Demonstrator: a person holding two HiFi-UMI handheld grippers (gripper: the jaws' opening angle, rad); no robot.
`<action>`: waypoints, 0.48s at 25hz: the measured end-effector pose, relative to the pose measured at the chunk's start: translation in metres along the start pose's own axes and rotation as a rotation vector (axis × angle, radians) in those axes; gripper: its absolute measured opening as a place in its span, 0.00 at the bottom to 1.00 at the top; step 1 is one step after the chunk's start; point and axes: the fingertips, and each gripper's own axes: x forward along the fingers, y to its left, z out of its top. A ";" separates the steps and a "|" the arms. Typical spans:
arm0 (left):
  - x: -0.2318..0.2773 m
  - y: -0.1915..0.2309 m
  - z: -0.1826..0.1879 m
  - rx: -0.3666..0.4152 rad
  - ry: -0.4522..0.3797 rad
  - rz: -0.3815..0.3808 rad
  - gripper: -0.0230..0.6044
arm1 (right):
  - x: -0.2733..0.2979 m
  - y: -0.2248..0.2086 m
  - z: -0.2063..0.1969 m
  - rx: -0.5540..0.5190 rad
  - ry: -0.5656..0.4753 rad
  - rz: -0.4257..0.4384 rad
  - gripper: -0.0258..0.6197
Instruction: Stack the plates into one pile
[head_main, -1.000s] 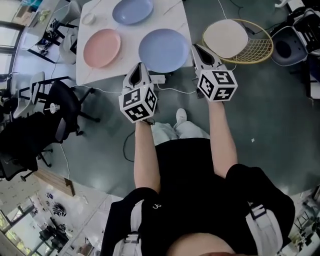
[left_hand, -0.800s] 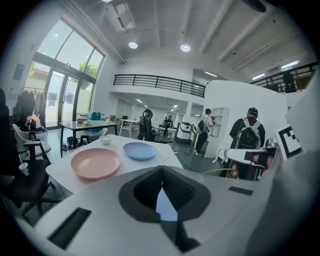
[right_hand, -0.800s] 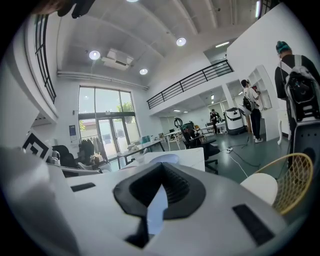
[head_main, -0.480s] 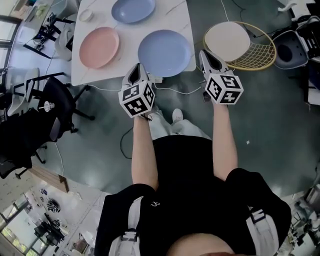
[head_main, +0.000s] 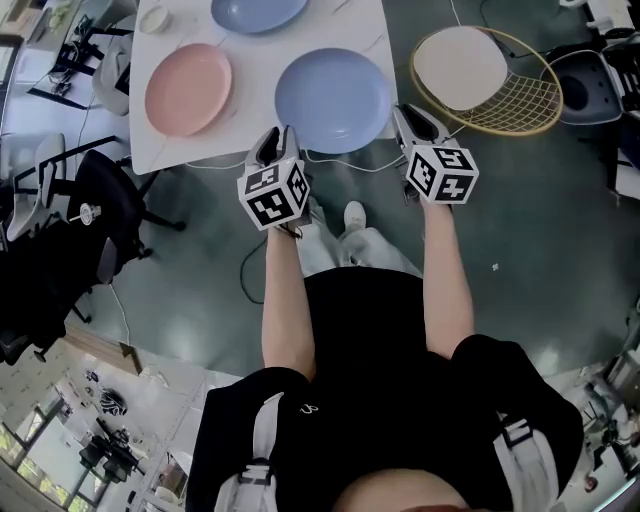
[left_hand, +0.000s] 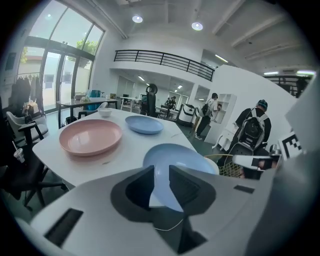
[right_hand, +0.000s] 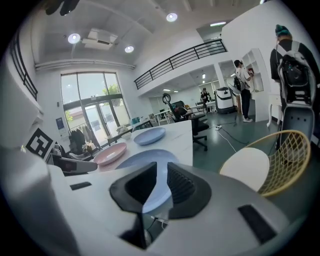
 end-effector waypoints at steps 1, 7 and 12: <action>0.005 0.002 -0.003 -0.002 0.014 -0.001 0.21 | 0.005 -0.003 -0.006 0.010 0.017 -0.007 0.16; 0.023 0.012 -0.028 -0.036 0.092 0.007 0.25 | 0.017 -0.016 -0.037 0.076 0.101 -0.040 0.20; 0.040 0.017 -0.028 -0.060 0.129 0.012 0.25 | 0.033 -0.023 -0.043 0.106 0.146 -0.075 0.20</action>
